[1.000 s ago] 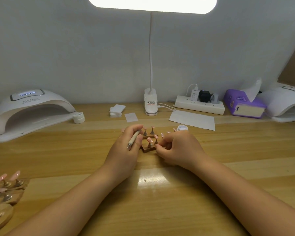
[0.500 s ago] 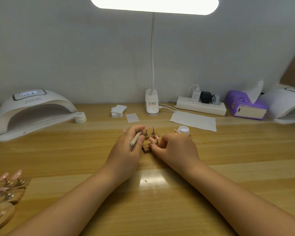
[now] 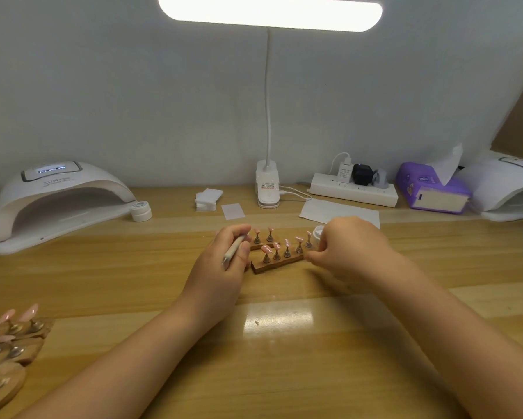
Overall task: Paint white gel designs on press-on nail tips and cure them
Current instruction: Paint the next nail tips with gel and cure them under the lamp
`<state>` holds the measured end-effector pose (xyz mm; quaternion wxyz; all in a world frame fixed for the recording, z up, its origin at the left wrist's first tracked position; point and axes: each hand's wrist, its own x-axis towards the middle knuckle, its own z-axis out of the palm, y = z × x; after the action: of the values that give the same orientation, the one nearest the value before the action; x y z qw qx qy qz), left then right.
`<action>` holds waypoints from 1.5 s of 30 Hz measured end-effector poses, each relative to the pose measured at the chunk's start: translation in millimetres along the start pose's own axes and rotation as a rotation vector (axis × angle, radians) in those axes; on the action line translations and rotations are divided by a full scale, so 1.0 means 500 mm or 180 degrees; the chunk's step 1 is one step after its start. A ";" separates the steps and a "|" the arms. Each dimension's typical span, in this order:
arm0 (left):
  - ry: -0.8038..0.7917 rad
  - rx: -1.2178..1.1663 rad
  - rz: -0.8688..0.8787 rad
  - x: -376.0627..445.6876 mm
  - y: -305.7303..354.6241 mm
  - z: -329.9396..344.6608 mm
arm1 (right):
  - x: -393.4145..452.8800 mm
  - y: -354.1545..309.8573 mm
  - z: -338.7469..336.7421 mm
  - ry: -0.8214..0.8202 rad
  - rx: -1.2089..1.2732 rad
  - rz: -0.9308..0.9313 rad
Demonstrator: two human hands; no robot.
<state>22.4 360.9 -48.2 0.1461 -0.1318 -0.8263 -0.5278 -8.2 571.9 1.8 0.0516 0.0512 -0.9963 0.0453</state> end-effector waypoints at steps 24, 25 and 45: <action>0.0187 0.0001 -0.0028 -0.003 0.001 -0.002 | 0.020 0.090 0.055 0.0077 0.1656 -0.0596; 0.0198 -0.0005 -0.0005 -0.003 0.001 -0.002 | 0.019 0.090 0.054 0.0104 0.1691 -0.0628; 0.0686 -0.0763 0.0128 0.001 0.007 -0.018 | 0.003 0.098 -0.007 -0.0396 0.2345 -0.0720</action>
<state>24.4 354.2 -41.5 0.2277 -0.1074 -0.7341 -0.6306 -14.7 620.8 1.2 -0.0261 0.1784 -0.9026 0.3909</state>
